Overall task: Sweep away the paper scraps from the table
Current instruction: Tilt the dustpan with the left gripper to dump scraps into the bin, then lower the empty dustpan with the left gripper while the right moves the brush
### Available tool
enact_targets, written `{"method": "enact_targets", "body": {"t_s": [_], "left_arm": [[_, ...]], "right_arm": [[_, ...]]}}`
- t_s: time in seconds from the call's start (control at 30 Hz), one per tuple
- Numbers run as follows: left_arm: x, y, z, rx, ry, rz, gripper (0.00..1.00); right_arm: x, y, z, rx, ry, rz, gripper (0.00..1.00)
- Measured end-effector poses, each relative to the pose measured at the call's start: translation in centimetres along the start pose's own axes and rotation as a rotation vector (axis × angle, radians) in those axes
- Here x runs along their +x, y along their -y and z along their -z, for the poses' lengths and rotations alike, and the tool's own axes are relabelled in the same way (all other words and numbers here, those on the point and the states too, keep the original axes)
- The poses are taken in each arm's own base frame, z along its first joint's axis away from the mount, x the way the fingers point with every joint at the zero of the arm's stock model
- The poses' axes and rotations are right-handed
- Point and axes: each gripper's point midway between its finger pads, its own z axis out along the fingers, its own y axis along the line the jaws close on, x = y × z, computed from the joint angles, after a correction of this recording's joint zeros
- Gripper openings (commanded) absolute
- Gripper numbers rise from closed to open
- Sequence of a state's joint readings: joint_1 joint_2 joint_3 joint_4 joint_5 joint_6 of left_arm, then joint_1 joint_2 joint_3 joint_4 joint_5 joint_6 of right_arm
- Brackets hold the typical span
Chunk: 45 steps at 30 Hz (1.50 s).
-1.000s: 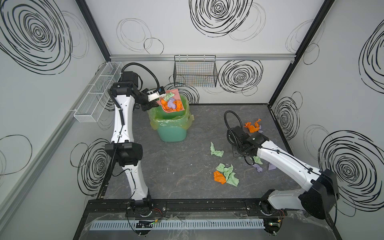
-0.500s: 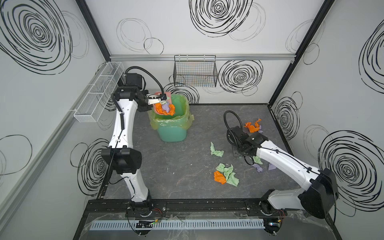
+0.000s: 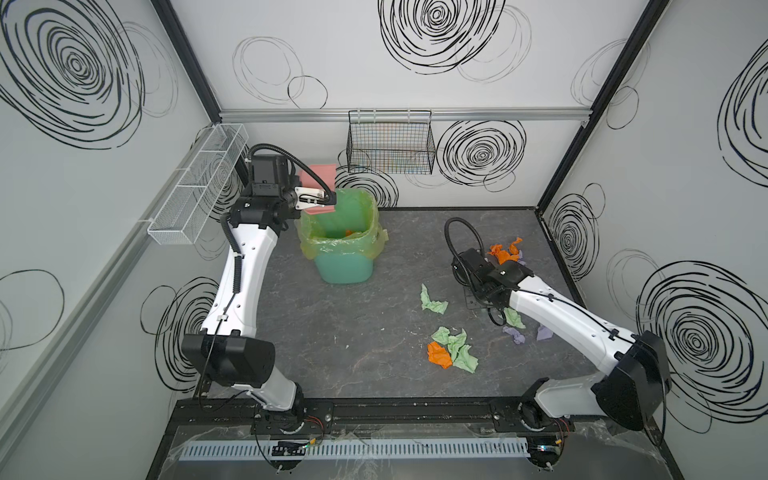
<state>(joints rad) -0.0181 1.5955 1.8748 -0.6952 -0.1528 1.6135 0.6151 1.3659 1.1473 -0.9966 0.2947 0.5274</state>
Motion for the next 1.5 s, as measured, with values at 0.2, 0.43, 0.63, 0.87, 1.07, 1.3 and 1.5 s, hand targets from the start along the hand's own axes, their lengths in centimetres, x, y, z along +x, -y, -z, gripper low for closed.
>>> {"method": "enact_targets", "body": {"t_s": [0.2,0.43,0.63,0.87,1.07,1.3,1.5], "left_arm": [[0.5,-3.1,2.3,-0.076,0.038,0.047,0.0],[0.3,-4.9,7.8,-0.144,0.149,0.137,0.0],[-1.9,-1.2,11.4,-0.078,0.3,0.2,0.0],[-4.9,7.0,11.9,0.111,0.432,0.274,0.0],[-6.8,11.5,11.7,0.225,0.495,0.312,0.0],[-9.5,14.7,12.5,0.31,0.574,0.337,0.0],[-12.2,19.5,12.7,0.434,0.618,0.348,0.0]], "right_arm": [[-0.5,-3.6,4.1,-0.318,0.066,0.051,0.0],[-0.3,-6.4,11.7,-0.694,0.21,0.13,0.0],[4.4,-8.0,10.7,-0.778,0.051,0.219,0.0],[8.7,-6.7,12.4,-0.832,-0.027,0.191,0.0],[11.3,-5.1,12.7,-0.863,-0.037,0.097,0.0],[14.4,-4.3,9.7,-0.811,-0.123,0.032,0.0],[14.6,-4.0,7.4,-0.73,-0.146,0.002,0.0]]}}
